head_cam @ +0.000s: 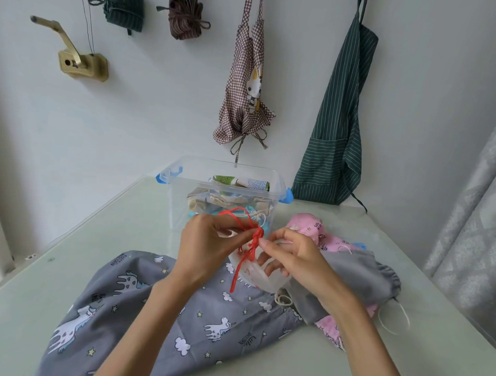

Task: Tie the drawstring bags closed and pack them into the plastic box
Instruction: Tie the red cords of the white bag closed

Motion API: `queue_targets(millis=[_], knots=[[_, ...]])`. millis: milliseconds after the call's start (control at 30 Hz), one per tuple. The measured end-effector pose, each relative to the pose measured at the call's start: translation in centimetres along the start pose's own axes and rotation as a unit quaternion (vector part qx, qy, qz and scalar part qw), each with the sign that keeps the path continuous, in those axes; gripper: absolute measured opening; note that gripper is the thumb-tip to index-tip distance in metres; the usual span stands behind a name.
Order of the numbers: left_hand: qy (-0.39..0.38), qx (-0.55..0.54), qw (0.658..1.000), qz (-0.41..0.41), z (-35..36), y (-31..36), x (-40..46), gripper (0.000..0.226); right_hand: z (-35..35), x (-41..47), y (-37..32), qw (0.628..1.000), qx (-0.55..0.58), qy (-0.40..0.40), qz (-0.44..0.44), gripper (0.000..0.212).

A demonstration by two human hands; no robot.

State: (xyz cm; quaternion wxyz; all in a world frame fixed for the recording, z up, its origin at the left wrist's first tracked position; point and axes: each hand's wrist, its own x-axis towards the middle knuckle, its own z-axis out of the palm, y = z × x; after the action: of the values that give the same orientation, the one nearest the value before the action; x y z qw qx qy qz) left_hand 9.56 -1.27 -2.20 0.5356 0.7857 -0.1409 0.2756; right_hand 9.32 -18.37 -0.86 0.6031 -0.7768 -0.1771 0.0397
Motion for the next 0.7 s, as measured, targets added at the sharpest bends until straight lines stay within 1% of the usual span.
queue_targets(millis=[67,133,200,300,333,367,433,467,500,533,600,633,700], knots=[[0.004,0.007,1.000,0.002,0.2,0.0,0.0,0.008,0.1,0.2,0.3,1.000,0.023,-0.010,0.001,0.006],[0.005,0.008,1.000,0.003,0.3,0.0,0.0,0.009,0.4,0.4,0.4,1.000,0.025,-0.007,-0.015,0.013],[0.002,-0.019,1.000,-0.001,0.3,-0.2,0.0,0.008,0.6,0.5,0.5,0.999,0.038,0.026,-0.008,0.014],[-0.023,-0.087,0.996,-0.011,0.2,-0.3,0.1,0.011,0.4,0.8,0.4,0.990,0.091,0.099,0.036,0.012],[-0.032,-0.109,0.993,-0.013,0.3,-0.3,0.1,0.012,0.2,0.9,0.3,0.985,0.123,0.112,0.049,0.013],[-0.039,-0.130,0.991,-0.014,0.3,-0.4,0.1,0.013,0.1,0.9,0.2,0.976,0.178,0.109,0.060,0.016],[-0.048,-0.166,0.985,-0.018,0.6,-0.4,0.1,0.015,0.0,0.8,-0.3,0.942,0.319,0.067,0.079,0.029],[-0.053,-0.180,0.982,-0.021,0.7,-0.4,0.1,0.016,0.0,0.8,-0.4,0.924,0.370,0.048,0.079,0.035],[-0.058,-0.191,0.980,-0.023,0.8,-0.3,0.0,0.017,0.0,0.7,-0.5,0.914,0.397,0.038,0.072,0.038],[-0.062,-0.204,0.977,-0.022,0.9,-0.3,0.0,0.018,0.1,0.7,-0.6,0.912,0.402,0.039,0.065,0.037],[-0.060,-0.238,0.969,-0.017,0.8,-0.2,0.1,0.017,-0.2,0.6,-0.5,0.935,0.345,0.066,0.043,0.030],[-0.054,-0.255,0.965,-0.019,0.8,-0.1,0.1,0.016,-0.5,0.6,-0.4,0.954,0.286,0.090,0.027,0.026],[-0.036,-0.260,0.965,-0.030,0.7,-0.1,0.2,0.017,-1.4,0.3,0.0,0.984,0.113,0.138,-0.012,0.017]])
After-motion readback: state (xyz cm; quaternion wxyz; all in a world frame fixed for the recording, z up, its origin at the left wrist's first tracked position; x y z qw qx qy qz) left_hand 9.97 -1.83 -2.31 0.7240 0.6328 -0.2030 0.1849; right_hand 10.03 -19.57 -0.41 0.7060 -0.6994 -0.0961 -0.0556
